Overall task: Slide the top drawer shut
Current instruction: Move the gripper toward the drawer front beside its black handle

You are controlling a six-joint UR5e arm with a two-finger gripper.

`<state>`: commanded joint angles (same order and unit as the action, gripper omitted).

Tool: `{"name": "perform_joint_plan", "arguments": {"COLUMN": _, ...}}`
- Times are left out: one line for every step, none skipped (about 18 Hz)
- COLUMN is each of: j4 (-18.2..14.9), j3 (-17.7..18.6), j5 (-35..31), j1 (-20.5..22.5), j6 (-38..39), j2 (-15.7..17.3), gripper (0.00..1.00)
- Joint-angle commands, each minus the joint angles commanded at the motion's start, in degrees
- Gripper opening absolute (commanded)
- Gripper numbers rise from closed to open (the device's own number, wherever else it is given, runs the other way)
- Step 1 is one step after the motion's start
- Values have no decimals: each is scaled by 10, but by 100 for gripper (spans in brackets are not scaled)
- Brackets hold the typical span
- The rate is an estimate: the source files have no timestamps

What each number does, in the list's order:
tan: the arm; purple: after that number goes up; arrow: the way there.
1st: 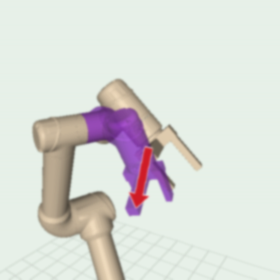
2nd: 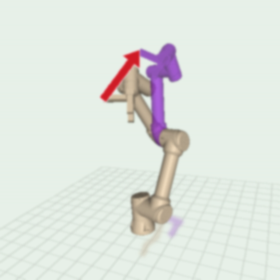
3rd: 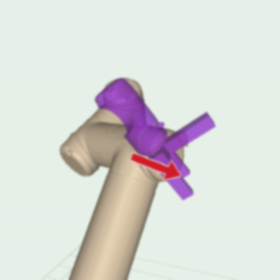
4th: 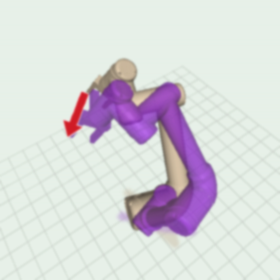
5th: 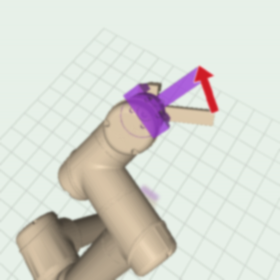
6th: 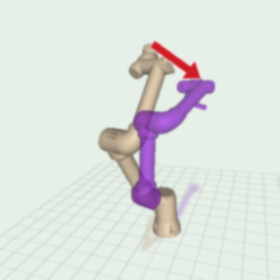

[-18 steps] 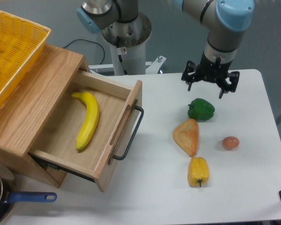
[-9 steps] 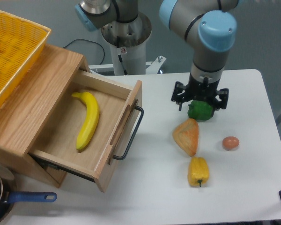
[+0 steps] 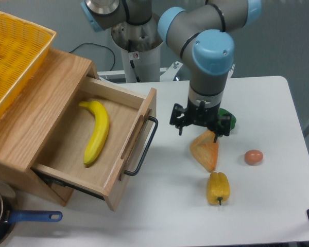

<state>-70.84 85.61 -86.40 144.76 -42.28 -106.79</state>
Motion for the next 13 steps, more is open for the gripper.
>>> {"name": "perform_joint_plan", "arguments": {"j4": 0, "j3": 0, "j5": 0, "j1": -5, "j6": 2, "j2": 0, "gripper": 100}}
{"name": "perform_joint_plan", "arguments": {"j4": 0, "j3": 0, "j5": 0, "j1": -7, "j6": 2, "j2": 0, "gripper": 100}}
{"name": "perform_joint_plan", "arguments": {"j4": -1, "j3": 0, "j5": 0, "j1": -8, "j6": 1, "j2": 1, "gripper": 100}}
{"name": "perform_joint_plan", "arguments": {"j4": -1, "j3": -1, "j5": -1, "j1": -8, "j6": 2, "j2": 1, "gripper": 100}}
{"name": "perform_joint_plan", "arguments": {"j4": -2, "j3": -1, "j5": 1, "j1": -8, "j6": 2, "j2": 3, "gripper": 100}}
{"name": "perform_joint_plan", "arguments": {"j4": -2, "j3": -1, "j5": 1, "j1": -9, "j6": 2, "j2": 3, "gripper": 100}}
{"name": "perform_joint_plan", "arguments": {"j4": -2, "j3": -2, "j5": 1, "j1": -9, "j6": 2, "j2": 4, "gripper": 100}}
{"name": "perform_joint_plan", "arguments": {"j4": -2, "j3": -2, "j5": 0, "j1": -9, "j6": 2, "j2": 4, "gripper": 100}}
{"name": "perform_joint_plan", "arguments": {"j4": -3, "j3": -2, "j5": 0, "j1": -10, "j6": 2, "j2": 4, "gripper": 100}}
{"name": "perform_joint_plan", "arguments": {"j4": -3, "j3": -2, "j5": 0, "j1": -10, "j6": 2, "j2": 4, "gripper": 100}}
{"name": "perform_joint_plan", "arguments": {"j4": -4, "j3": -2, "j5": 1, "j1": -10, "j6": 3, "j2": 6, "gripper": 100}}
{"name": "perform_joint_plan", "arguments": {"j4": -4, "j3": -2, "j5": 2, "j1": -10, "j6": 3, "j2": 8, "gripper": 100}}
{"name": "perform_joint_plan", "arguments": {"j4": -5, "j3": -4, "j5": 2, "j1": -11, "j6": 3, "j2": 8, "gripper": 100}}
